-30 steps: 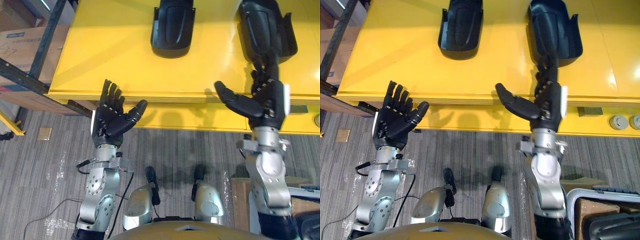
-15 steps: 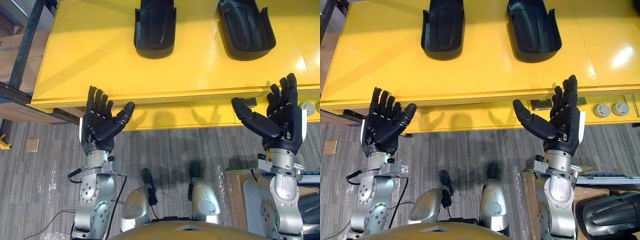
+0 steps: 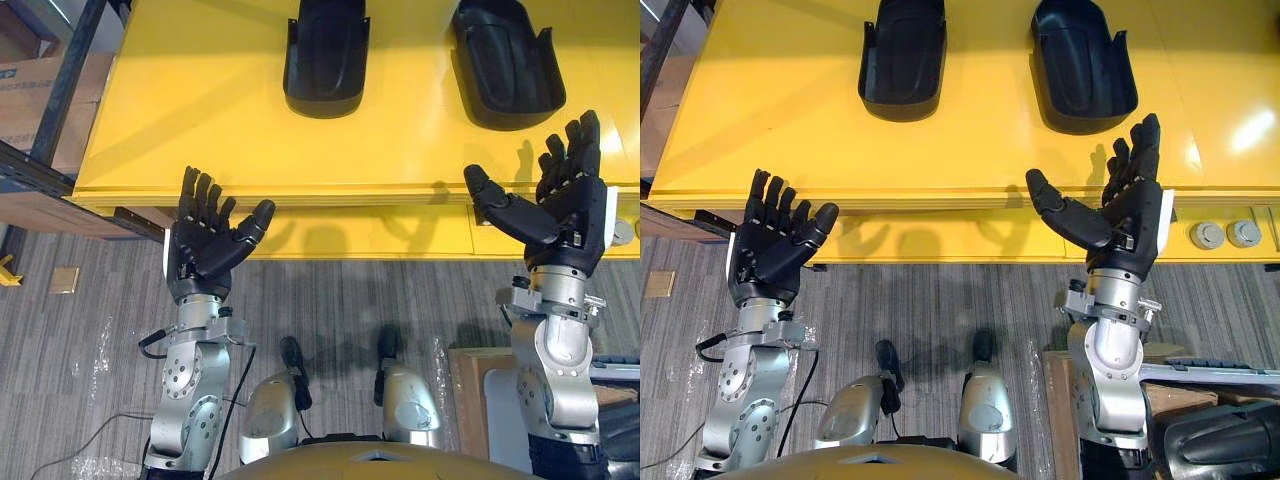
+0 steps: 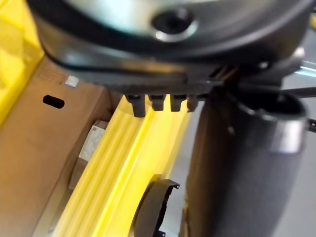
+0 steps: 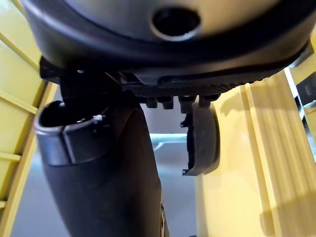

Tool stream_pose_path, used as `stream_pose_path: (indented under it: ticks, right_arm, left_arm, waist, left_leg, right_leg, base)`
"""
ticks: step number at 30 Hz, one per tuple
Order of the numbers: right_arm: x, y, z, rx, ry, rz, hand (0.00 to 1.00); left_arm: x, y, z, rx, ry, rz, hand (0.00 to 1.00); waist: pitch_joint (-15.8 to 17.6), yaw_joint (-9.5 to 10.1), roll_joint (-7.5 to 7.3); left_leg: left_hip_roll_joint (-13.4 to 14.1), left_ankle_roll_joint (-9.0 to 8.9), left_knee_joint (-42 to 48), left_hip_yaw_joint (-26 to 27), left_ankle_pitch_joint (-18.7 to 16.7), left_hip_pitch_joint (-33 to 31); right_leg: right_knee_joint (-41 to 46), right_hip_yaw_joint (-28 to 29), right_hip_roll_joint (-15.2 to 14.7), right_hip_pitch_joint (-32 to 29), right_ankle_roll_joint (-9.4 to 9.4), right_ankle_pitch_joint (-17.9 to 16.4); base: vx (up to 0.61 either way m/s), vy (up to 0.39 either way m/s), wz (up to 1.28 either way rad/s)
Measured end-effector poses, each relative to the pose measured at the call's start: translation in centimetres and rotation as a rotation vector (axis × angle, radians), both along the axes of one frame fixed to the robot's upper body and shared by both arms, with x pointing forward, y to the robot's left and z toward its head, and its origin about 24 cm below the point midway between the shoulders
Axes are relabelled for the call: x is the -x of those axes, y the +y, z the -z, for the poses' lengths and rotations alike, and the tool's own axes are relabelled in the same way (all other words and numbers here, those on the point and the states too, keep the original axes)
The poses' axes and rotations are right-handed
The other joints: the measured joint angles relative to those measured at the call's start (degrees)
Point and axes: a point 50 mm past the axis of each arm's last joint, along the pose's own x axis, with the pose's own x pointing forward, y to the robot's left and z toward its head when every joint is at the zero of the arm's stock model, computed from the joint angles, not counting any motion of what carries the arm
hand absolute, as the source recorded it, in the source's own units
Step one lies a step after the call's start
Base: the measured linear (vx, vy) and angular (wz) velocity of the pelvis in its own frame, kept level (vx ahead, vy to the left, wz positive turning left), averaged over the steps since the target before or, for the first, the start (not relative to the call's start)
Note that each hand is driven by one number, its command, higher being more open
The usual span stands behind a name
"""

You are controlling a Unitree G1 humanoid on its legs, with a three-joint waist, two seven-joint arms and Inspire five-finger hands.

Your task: Walk over and take three plastic housings, then place them on the shelf

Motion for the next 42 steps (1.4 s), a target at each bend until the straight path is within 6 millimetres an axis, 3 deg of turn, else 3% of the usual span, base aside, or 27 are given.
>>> stream_pose_path:
  ticks: [6,20,32,42]
  right_arm:
    - [-1.6,-0.3,1.1,-0.021,0.071,0.009,1.0]
    - [-3.6,-0.9,0.4,-0.017,0.06,0.024,1.0]
    - [-5.2,-1.1,-0.2,-0.033,0.044,0.026,1.0]
    - [-6.5,-1.9,-1.3,0.032,0.044,0.012,1.0]
  left_arm:
    - [0.0,0.0,0.0,-0.001,-0.001,0.001,1.0]
    - [-0.5,0.3,0.0,-0.006,-0.003,-0.012,1.0]
    - [-0.9,0.4,-0.6,-0.009,-0.032,-0.014,1.0]
    - [-1.0,0.4,-0.5,-0.013,-0.034,-0.004,1.0]
  waist:
    - [0.0,-0.02,0.01]
    - [-0.1,-0.02,0.16]
    - [-0.2,-0.07,0.98]
    - [-0.2,-0.05,2.63]
  left_leg:
    - [-0.4,0.06,0.0,-0.5,0.1,0.0]
    - [-1.0,0.33,-1.0,-1.8,1.1,0.0]
    - [-1.2,0.4,-2.2,-2.9,2.5,0.2]
    - [-1.7,0.66,-2.6,-3.6,2.9,0.2]
  right_leg:
    - [0.0,-0.5,-0.1,0.3,-0.03,0.0]
    - [0.0,-1.7,-0.5,0.6,-0.09,-0.1]
    - [0.1,-3.2,-0.7,1.0,-0.42,-0.3]
    - [0.1,-3.9,-1.2,1.4,-0.2,-0.2]
  base:
    - [-0.01,0.011,0.03]
    - [-0.01,0.007,0.04]
    - [-0.01,-0.002,0.05]
    - [-0.01,0.003,0.03]
